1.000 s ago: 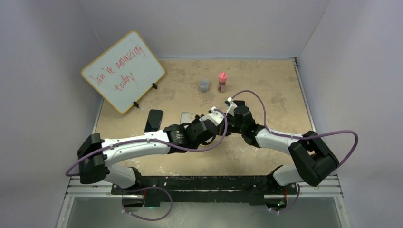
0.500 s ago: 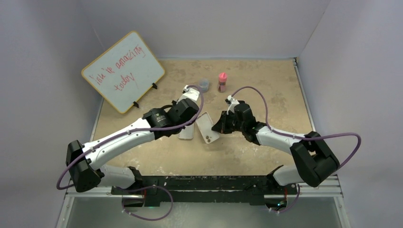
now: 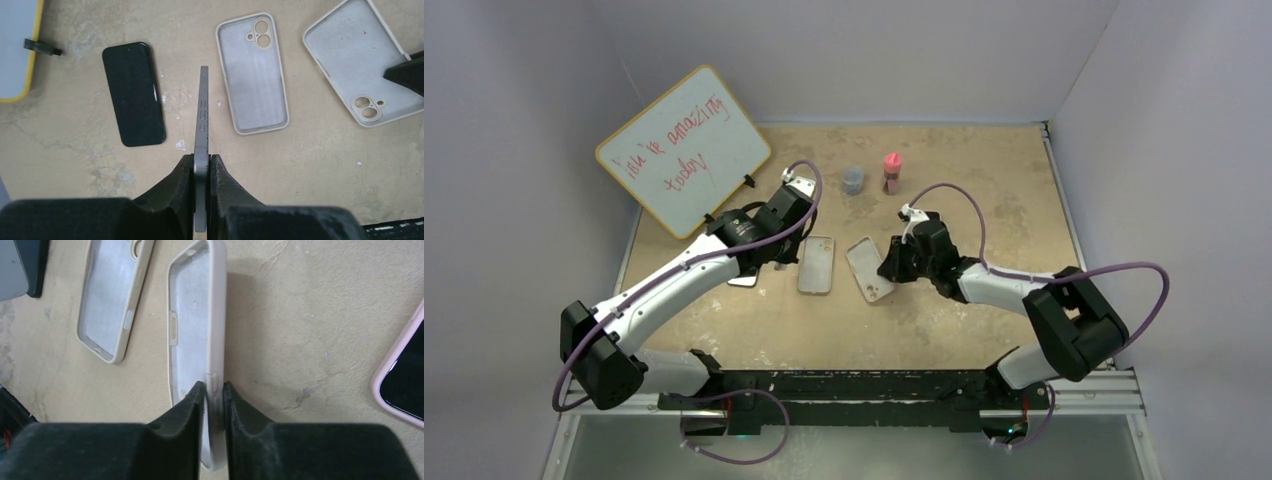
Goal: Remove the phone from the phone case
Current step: Place the phone case at the center of the board, then place the phone at the center of the board.
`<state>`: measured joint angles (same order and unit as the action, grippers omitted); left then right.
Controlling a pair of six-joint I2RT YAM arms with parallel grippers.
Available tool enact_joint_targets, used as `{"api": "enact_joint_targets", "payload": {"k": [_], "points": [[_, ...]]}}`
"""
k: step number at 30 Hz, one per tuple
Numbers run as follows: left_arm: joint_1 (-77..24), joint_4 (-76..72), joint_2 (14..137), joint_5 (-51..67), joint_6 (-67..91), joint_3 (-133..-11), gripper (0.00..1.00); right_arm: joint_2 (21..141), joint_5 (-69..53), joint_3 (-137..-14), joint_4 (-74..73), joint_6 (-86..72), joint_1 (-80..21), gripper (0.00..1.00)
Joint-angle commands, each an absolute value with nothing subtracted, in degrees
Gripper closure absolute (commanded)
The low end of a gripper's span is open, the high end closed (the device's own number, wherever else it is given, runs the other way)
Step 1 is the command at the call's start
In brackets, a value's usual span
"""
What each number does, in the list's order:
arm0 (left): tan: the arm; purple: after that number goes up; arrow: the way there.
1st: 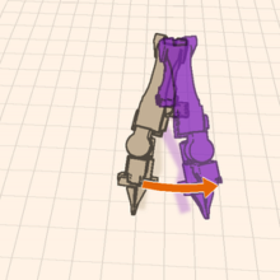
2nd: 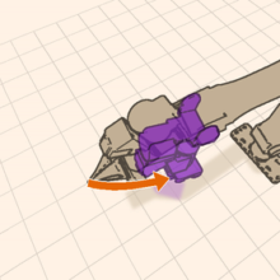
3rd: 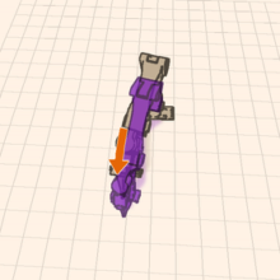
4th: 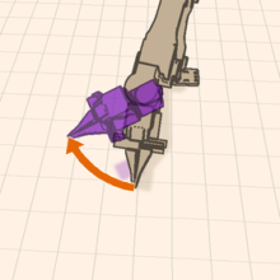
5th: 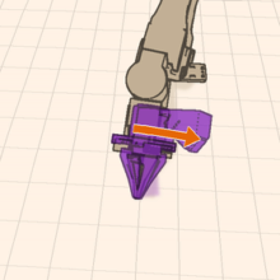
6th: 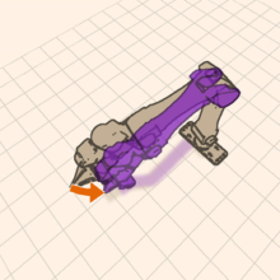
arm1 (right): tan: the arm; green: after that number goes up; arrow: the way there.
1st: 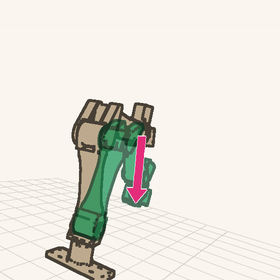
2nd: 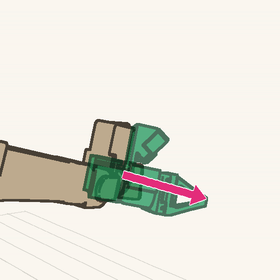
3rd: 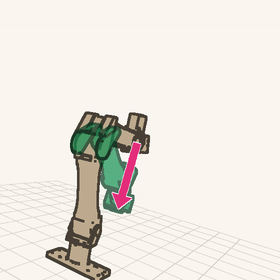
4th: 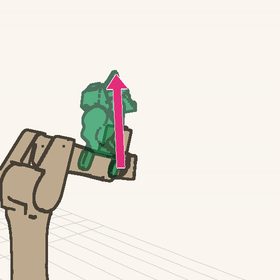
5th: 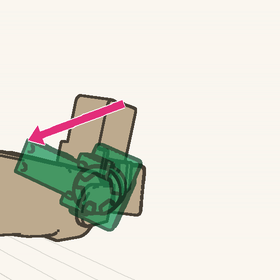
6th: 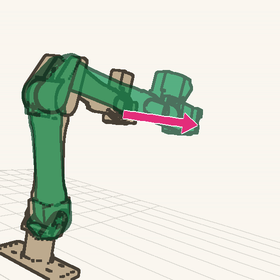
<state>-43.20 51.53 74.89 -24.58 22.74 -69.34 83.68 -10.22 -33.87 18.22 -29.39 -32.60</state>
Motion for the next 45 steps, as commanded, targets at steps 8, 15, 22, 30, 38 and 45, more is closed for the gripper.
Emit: {"api": "enact_joint_targets", "payload": {"k": [8, 15, 22, 30, 38, 45], "points": [[-40.01, 46.52, 73.36, -17.53, 29.24, -69.51, 1.00, 81.81, -4.96, -33.72, 21.51, -23.85, -32.52, 0.38], [-38.17, 44.39, 73.91, -12.19, 32.66, -69.15, 1.00, 72.73, -5.98, -28.62, 30.94, -17.59, -35.50, 0.28], [-36.99, 42.26, 74.76, -6.03, 37.19, -70.58, 1.00, 68.14, -0.19, -21.72, 53.87, -2.45, -50.48, 0.25], [-35.64, 42.23, 75.29, 1.95, 47.91, -70.57, 1.00, 74.57, 5.86, -19.92, 70.55, 13.21, -59.53, 0.25], [-35.45, 36.32, 74.59, 9.35, 55.10, -67.30, 1.00, 83.88, 17.06, -22.98, 74.93, 27.94, -68.76, 0.26], [-35.48, 36.12, 74.11, 11.39, 56.37, -66.70, 1.00, 95.97, 33.37, -25.68, 90.54, 42.24, -72.93, 0.33]]}}
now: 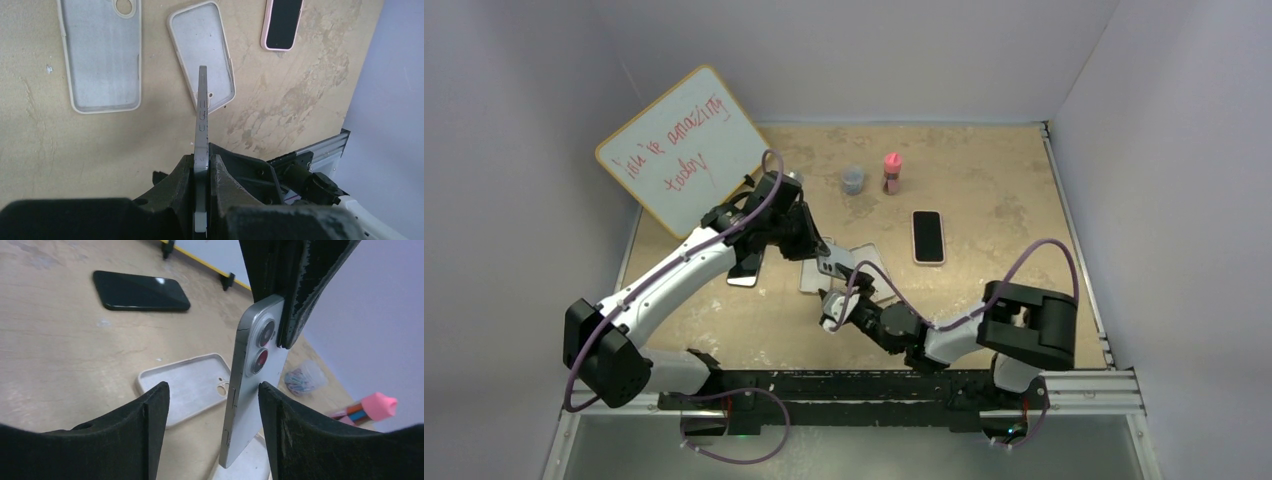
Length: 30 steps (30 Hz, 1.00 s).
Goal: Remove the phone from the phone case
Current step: Place the phone at the center of the board.
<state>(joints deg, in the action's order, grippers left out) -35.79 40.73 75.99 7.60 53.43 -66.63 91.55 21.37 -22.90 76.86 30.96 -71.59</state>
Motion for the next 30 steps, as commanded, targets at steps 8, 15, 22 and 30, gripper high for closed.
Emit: {"api": "enact_joint_targets", "payload": {"k": [8, 15, 22, 30], "points": [[-35.38, 36.45, 72.64, 11.06, 56.48, -65.39, 1.00, 101.48, 36.82, -27.54, 99.56, 47.53, -73.86, 0.55], [-35.33, 36.74, 71.67, 6.80, 54.90, -65.65, 1.00, 96.34, 31.27, -29.52, 86.27, 37.96, -74.10, 1.00], [-35.34, 34.50, 66.95, -3.64, 47.36, -64.82, 0.64, 90.26, 24.61, -33.27, 66.85, 18.48, -72.41, 1.00], [-35.41, 27.86, 56.25, -14.98, 30.10, -58.58, 0.16, 86.36, 8.87, -37.63, 52.82, -7.71, -65.56, 1.00]]}}
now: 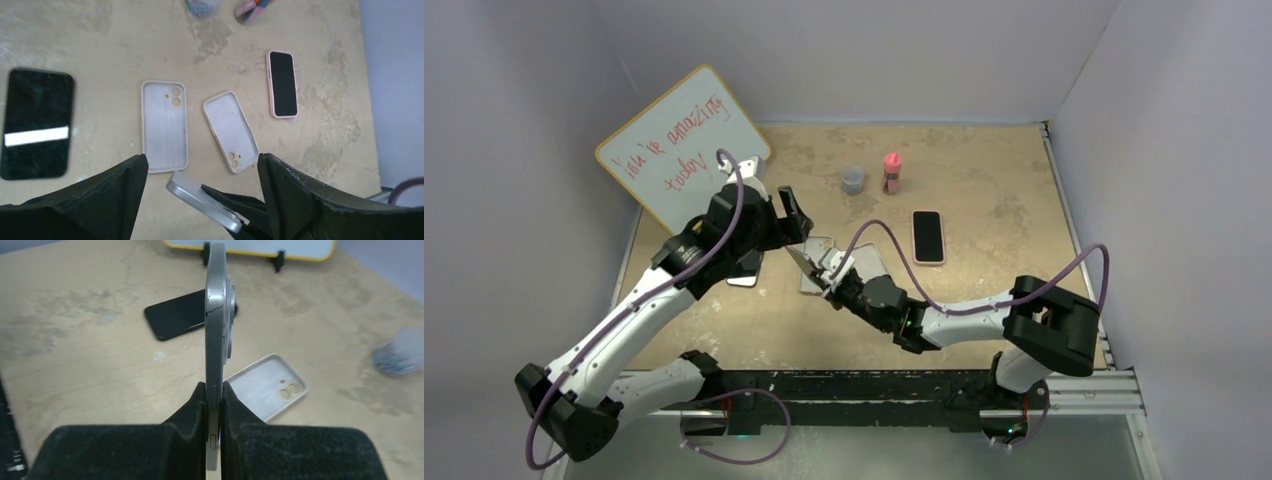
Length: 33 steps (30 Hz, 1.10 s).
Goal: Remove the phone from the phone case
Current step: Place the phone at the center of the board.
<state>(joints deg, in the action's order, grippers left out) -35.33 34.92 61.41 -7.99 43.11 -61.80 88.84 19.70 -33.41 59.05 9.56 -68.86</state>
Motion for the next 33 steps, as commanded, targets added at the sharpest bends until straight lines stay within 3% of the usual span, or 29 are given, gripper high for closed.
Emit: {"api": "enact_joint_targets", "payload": {"k": [1, 13, 20, 33], "points": [[-35.37, 26.88, 54.95, -14.51, 27.65, -57.19, 0.15, 86.32, 7.46, -38.63, 51.54, -10.57, -64.77, 1.00], [-35.42, 14.20, 45.43, -5.80, 25.31, -42.76, 0.08, 87.89, 0.09, -39.46, 52.90, -34.29, -59.70, 1.00], [-35.40, 4.12, 46.81, 1.18, 27.61, -36.56, 0.07, 89.12, -3.36, -39.47, 54.71, -37.59, -59.54, 1.00], [-35.44, 8.51, 51.42, -4.07, 33.51, -35.77, 0.06, 89.27, -4.13, -38.94, 56.11, -38.76, -59.59, 1.00]]}}
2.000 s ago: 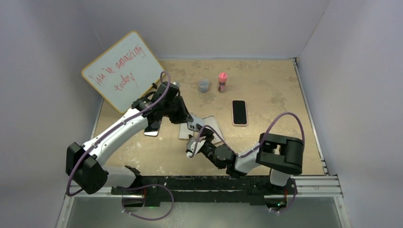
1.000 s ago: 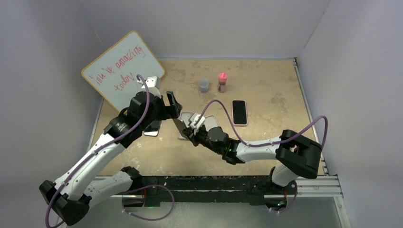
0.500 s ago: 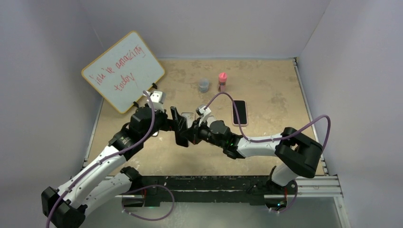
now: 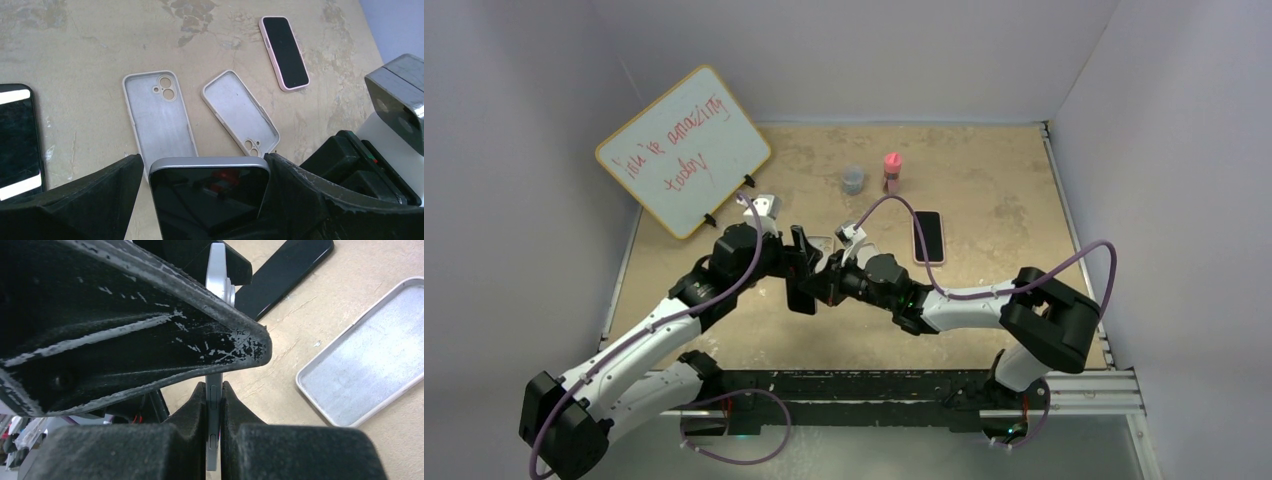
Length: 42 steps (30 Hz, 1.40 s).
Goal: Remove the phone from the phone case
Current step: Place the phone at the center of the board.
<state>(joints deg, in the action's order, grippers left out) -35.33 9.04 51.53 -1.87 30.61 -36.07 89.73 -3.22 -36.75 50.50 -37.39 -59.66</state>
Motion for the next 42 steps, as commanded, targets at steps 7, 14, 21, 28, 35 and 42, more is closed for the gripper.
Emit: {"api": "enact_joint_targets", "payload": {"k": [7, 14, 21, 28, 35, 42], "points": [[-35.48, 7.50, 53.45, -0.55, 34.57, -36.06, 0.24, 89.97, -4.44, -39.13, 56.08, -39.17, -59.58, 1.00], [-35.42, 11.87, 55.77, -3.07, 30.83, -40.18, 0.58, 90.29, -6.08, -38.28, 56.56, -40.44, -58.00, 0.83], [-34.89, 24.03, 63.03, -13.48, 19.83, -51.22, 0.75, 86.28, -6.06, -34.70, 54.05, -38.80, -55.14, 0.37], [-30.90, 32.60, 72.44, -22.19, 11.52, -57.99, 0.73, 76.73, -0.53, -31.42, 44.87, -30.96, -53.04, 0.23], [-26.93, 27.19, 81.19, -11.87, 10.17, -59.39, 0.67, 68.83, 8.34, -27.85, 38.78, -23.17, -52.86, 0.21], [-24.44, 24.45, 92.17, -4.83, 10.58, -65.02, 0.63, 66.13, 12.57, -24.03, 41.06, -20.34, -52.82, 0.20]]}}
